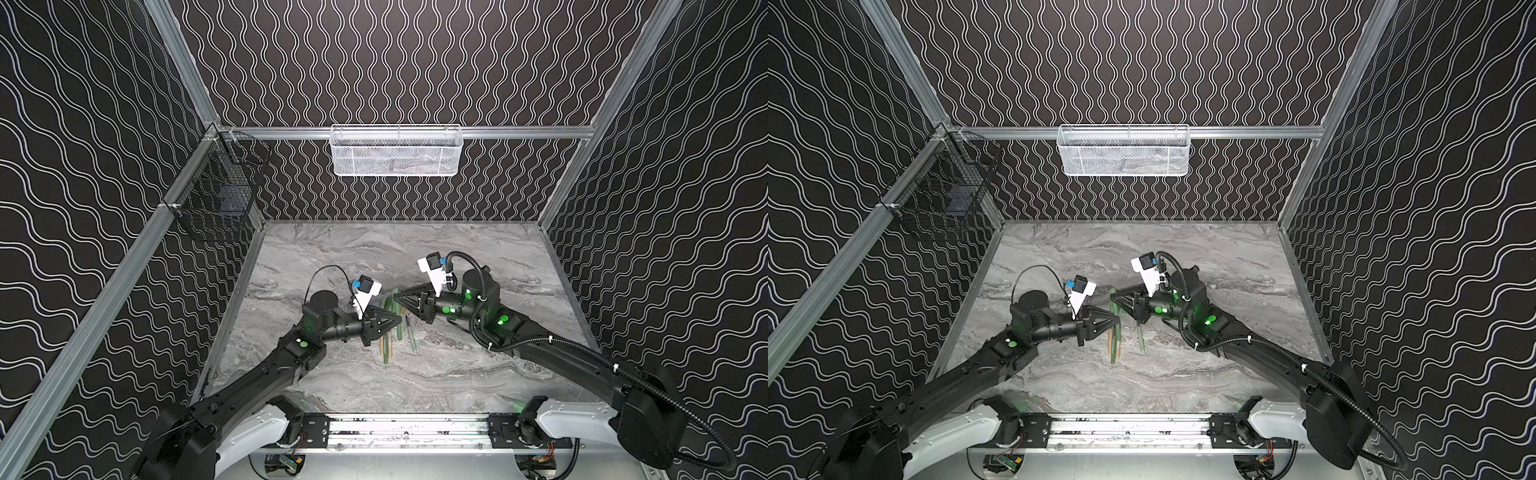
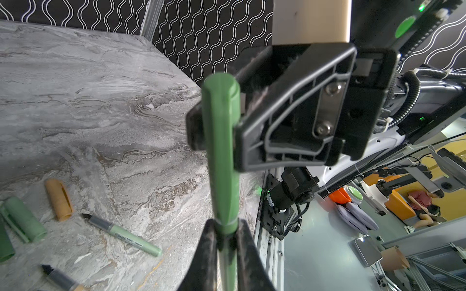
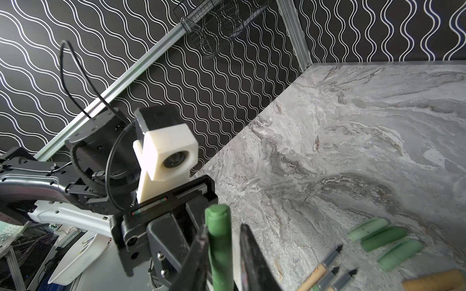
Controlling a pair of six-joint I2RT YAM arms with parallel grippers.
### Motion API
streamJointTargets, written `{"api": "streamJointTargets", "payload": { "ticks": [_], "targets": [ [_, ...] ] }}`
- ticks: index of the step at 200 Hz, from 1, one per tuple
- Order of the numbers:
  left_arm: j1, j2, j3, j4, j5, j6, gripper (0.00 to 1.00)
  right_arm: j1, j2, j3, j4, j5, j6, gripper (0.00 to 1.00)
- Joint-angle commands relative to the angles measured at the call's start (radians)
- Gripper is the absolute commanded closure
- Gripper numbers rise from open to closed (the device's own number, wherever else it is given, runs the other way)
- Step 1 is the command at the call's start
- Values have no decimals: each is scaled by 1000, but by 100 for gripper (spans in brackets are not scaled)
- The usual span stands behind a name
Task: Insert pens into pen caps
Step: Put on the pen cap to the pen, then place a pen at the middle-right of the table.
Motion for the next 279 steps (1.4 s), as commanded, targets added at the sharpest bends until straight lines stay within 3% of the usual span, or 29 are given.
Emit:
{"api": "streamJointTargets", "payload": {
  "ticks": [1,28,61,96,155,203,279],
  "targets": [
    [-3,14,6,92,31,18,100,1,-17,9,-31,-12,-7,61],
    [-6,20,5,109,47,15,100,-2,-55,8,-70,11,-25,41],
    [-19,24,-1,129,64,16,100,-7,-103,16,-112,17,-51,28],
    [-37,35,-2,151,85,13,100,-10,-120,43,-153,10,-69,22],
    [-42,51,-13,227,131,-15,100,-13,-102,71,-159,-42,-82,22],
    [-43,49,-16,249,138,-25,100,-13,-77,66,-150,-91,-88,36],
    [-44,10,-6,166,69,21,100,-10,-59,53,-188,-67,-64,90]
  ]
}}
